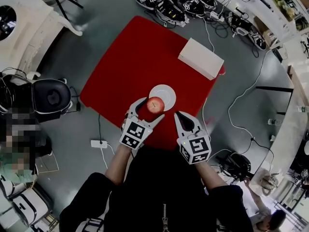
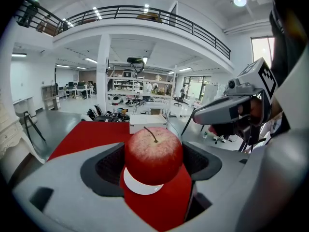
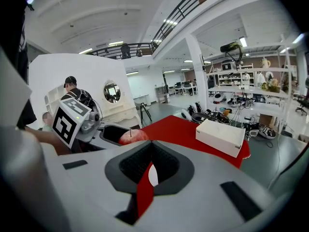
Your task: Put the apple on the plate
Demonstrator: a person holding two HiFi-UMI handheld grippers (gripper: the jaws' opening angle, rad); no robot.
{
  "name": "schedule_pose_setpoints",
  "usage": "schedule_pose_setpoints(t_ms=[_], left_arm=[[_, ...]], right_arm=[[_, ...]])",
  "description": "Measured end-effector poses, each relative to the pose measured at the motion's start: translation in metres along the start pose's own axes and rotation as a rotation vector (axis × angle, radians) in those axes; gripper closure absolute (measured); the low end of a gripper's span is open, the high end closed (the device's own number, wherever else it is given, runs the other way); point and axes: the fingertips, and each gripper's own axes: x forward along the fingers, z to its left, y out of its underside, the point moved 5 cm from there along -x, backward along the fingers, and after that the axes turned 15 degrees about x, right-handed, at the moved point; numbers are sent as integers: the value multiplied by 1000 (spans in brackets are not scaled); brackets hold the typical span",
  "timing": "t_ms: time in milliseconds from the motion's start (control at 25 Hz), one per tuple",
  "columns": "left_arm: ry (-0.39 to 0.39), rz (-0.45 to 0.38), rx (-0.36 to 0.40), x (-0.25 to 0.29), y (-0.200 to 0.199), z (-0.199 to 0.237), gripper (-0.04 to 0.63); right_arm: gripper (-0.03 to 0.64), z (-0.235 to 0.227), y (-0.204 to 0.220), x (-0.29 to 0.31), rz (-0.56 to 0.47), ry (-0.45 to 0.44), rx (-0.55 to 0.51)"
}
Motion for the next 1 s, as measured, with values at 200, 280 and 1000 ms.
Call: schedule_pose_setpoints(t_ms=[200, 280, 1000], left_arm=[[5, 1, 8, 7, 2, 0, 232], [9, 4, 15, 11, 2, -1, 232], [-46, 36, 67, 87, 67, 7, 232]], right_arm=[[606, -3, 3, -2, 4, 17, 8], [606, -5, 3, -5, 6, 27, 13], [606, -25, 28, -24, 39, 148, 72]])
